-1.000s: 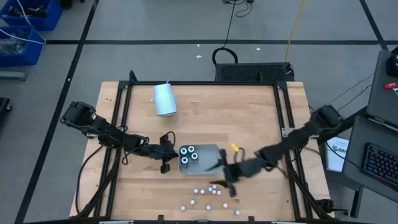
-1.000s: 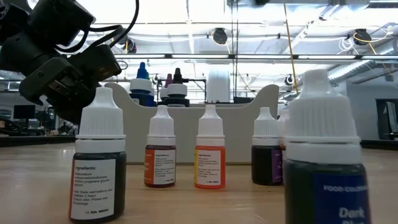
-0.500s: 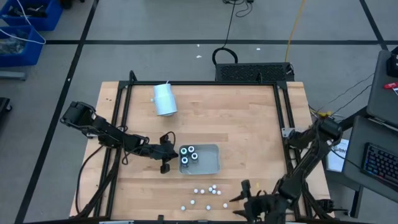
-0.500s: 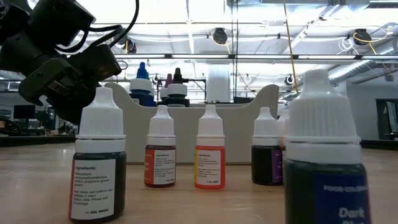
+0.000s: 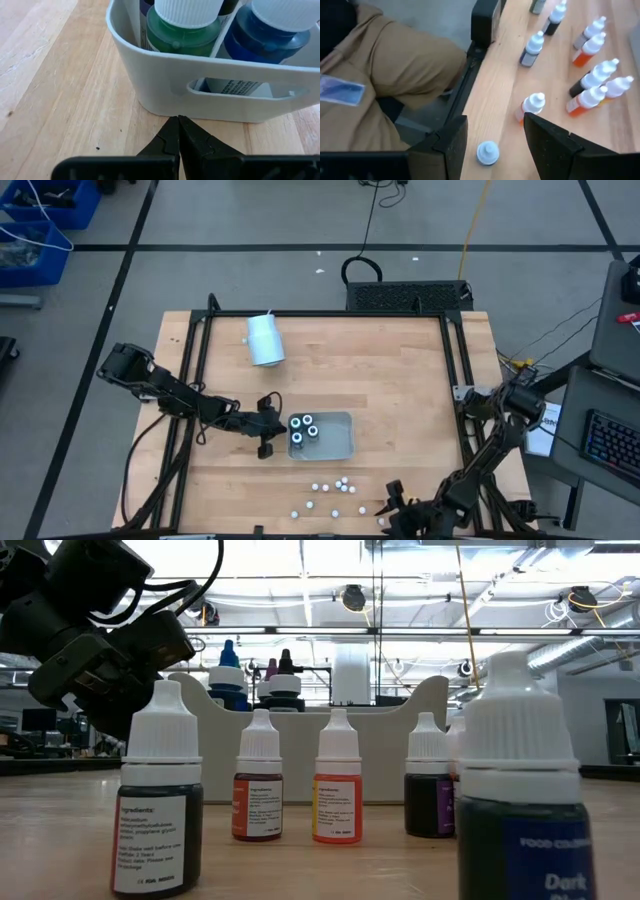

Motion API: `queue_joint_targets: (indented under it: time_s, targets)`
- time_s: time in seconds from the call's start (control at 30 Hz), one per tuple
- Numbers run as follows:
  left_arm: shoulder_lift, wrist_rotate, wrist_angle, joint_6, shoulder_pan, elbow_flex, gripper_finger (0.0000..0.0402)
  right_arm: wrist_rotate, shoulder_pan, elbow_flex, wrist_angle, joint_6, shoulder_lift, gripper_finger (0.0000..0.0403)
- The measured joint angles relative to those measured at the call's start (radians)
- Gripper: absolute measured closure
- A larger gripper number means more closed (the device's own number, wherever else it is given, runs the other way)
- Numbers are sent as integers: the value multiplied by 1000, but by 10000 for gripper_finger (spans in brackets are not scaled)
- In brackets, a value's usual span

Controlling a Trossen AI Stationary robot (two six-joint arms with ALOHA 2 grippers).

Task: Pick & Place food coloring
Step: Put the small blue food coloring bottle into the gray bin

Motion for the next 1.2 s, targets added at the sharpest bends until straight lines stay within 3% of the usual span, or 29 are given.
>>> queue_joint_targets:
  time_s: [0.7,1.2]
  targets:
    - [0,0,0,1,0,0,396,-28,-2,-1,-6,59,67,223]
    - [0,1,0,4,0,0,396,-68,-8,-4,-9,59,67,336]
